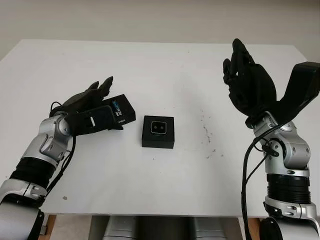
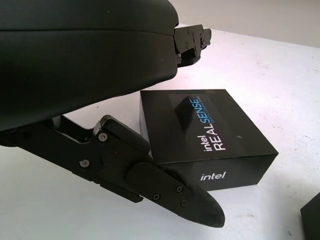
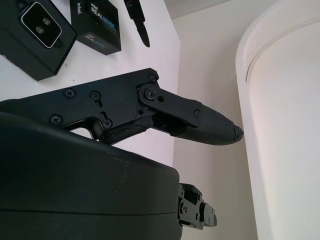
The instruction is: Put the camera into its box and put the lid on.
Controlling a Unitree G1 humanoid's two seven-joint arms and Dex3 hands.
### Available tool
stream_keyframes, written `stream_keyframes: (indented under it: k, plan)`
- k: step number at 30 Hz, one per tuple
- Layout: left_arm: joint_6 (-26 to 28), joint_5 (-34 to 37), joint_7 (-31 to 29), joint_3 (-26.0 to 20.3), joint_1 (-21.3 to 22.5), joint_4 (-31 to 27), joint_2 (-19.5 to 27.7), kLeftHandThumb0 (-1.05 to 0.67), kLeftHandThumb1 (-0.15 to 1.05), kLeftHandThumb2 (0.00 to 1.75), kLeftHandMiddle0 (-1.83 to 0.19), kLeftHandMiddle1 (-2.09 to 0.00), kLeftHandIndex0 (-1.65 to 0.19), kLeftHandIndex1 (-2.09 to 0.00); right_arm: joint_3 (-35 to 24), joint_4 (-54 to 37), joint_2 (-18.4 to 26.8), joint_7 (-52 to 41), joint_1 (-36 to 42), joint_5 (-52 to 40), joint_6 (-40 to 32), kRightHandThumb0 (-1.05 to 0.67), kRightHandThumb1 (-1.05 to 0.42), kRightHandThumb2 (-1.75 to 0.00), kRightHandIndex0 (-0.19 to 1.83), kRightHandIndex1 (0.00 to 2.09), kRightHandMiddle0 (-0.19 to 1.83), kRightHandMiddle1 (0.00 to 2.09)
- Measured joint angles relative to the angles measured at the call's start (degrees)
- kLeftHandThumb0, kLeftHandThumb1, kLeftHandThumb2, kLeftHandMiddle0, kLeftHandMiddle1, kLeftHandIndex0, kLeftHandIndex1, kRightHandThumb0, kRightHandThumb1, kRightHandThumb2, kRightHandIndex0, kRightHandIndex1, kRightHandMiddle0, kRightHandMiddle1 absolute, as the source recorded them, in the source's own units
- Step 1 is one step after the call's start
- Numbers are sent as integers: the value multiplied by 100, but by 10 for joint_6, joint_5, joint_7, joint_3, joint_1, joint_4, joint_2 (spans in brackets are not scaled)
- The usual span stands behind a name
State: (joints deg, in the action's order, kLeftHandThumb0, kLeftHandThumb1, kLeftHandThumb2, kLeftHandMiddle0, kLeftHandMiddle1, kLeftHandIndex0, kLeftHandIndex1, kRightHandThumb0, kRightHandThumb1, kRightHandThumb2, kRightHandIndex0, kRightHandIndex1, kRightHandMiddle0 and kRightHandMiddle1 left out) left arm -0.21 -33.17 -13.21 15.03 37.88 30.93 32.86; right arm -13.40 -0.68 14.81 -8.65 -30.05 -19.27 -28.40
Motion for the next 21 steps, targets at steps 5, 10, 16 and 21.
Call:
stream_keyframes:
  k: [5,10,16,21]
  plan:
    - [-6,-8,14,8,4,21,-11,-67,84,6,19,0,17,-5,1,0,1,-1,0,3,0,-68,-105,-74,-18,3,-16,5]
    - [-9,-14,32,18,19,50,-24,-66,83,5,19,0,15,-6,1,0,1,-1,0,5,0,-68,-105,-73,-18,4,-16,5]
    - [-2,-4,22,21,35,69,-36,-66,82,5,19,0,13,-6,0,0,7,-4,0,10,-2,-67,-105,-72,-18,4,-16,5]
    - [5,2,20,21,40,79,-41,-64,82,5,14,-4,3,-9,0,0,8,-1,0,10,-7,-67,-105,-72,-18,5,-16,5]
